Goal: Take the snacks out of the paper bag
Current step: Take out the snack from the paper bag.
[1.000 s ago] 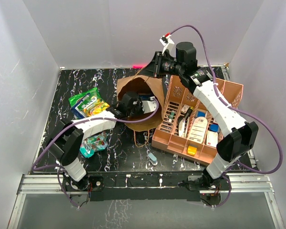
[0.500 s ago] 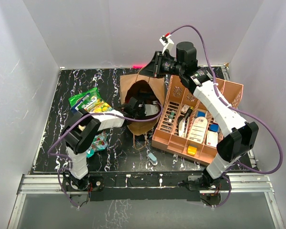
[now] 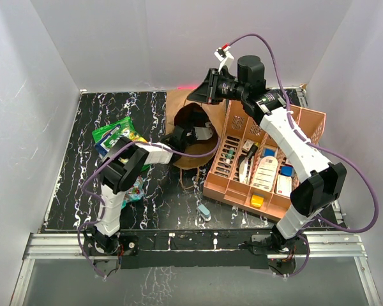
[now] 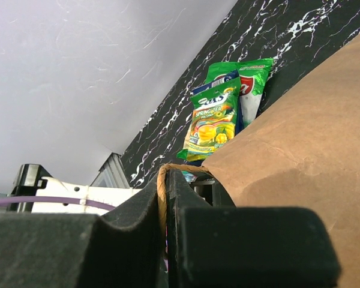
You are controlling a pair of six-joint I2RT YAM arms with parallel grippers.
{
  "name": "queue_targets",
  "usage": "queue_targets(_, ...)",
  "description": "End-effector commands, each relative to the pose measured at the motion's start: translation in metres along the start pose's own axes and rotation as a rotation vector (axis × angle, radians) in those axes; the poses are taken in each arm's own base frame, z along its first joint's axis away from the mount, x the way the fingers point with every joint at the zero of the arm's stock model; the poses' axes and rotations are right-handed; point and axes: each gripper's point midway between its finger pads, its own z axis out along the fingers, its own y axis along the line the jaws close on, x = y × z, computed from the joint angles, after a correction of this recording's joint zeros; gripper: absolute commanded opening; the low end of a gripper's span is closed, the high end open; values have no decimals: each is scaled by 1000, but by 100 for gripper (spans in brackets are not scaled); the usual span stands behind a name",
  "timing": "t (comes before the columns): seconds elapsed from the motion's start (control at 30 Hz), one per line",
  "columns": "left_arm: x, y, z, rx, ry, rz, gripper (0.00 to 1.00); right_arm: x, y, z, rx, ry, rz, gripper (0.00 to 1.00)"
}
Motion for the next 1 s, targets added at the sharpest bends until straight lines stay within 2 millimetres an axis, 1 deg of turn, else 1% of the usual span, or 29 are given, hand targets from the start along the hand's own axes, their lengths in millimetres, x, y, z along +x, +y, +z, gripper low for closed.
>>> queue_targets(0.0, -18, 55, 4, -233, -48, -18, 42, -25, 38, -15, -91, -62, -63, 7)
queue_targets(0.07, -22, 54, 6, -220, -69, -17, 41, -25, 38, -15, -93, -61, -62, 7)
queue_targets(0.13, -25, 48, 8, -172, -79, -13, 38, -26, 37, -14, -90, -61, -61, 7)
queue_targets(0.27, -33, 34, 3, -53, -104, -43, 34, -24, 35, -12, -90, -54, -56, 7)
queue_targets(0.3, -34, 34, 1, -42, -103, -47, 33, -23, 34, -11, -88, -53, -54, 7)
queue_targets(0.37, -37, 39, -5, -46, -114, -61, 29, -23, 33, -11, -90, -54, -51, 7)
queue_targets(0.5, -44, 48, -11, -42, -124, -63, 26, -23, 33, -9, -96, -55, -44, 7)
queue_targets(0.67, -47, 67, -21, -110, -133, -80, 22, -22, 32, -9, -89, -57, -44, 7)
queue_targets(0.7, -48, 68, -20, -117, -137, -77, 22, -22, 32, -9, -88, -56, -42, 7)
queue_targets(0.8, -43, 66, -7, -120, -121, -57, 23, -21, 33, -8, -98, -53, -34, 7)
queue_targets(0.9, -41, 66, -1, -129, -115, -73, 24, -22, 35, -8, -103, -53, -35, 7)
queue_targets(0.97, -39, 58, 6, -101, -107, -73, 26, -23, 34, -8, -93, -54, -37, 7)
